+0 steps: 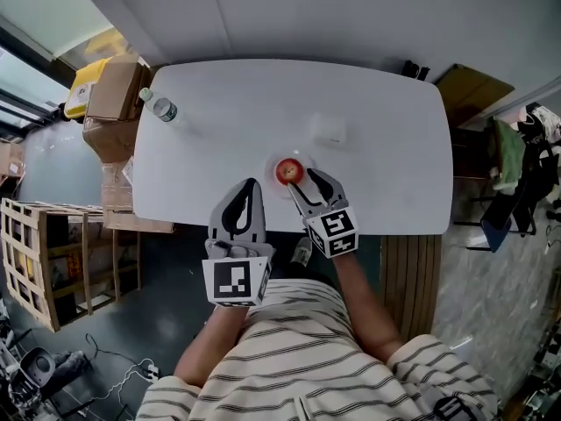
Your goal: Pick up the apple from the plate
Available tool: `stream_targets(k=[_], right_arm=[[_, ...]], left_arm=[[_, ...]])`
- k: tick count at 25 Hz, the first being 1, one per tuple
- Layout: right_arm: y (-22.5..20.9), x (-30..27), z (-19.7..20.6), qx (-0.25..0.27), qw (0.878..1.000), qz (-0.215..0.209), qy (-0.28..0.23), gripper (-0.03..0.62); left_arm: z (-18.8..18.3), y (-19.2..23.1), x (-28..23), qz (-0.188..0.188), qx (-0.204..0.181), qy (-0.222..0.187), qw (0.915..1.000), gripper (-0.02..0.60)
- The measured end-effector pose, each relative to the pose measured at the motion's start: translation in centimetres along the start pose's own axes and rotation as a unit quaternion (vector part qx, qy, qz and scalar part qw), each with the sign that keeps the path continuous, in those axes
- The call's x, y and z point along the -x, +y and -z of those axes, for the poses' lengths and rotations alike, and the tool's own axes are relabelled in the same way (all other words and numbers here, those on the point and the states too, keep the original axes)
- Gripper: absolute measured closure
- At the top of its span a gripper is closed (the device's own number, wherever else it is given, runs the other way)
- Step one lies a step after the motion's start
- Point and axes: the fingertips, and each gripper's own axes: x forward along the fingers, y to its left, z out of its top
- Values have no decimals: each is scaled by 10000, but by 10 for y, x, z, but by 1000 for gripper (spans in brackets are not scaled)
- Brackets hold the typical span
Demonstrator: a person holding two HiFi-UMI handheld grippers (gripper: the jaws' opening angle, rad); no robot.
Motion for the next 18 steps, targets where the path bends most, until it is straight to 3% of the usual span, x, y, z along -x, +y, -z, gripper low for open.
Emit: stream_targets(k=[13,18], right_arm=[[-2,-31,48,-76,9991,-196,378,266],[-6,-41,68,163,9985,-171,493,244]], left_arm=[[6,1,6,-98,-52,165,9998,577],[5,2,10,-169,-54,99,9998,577]])
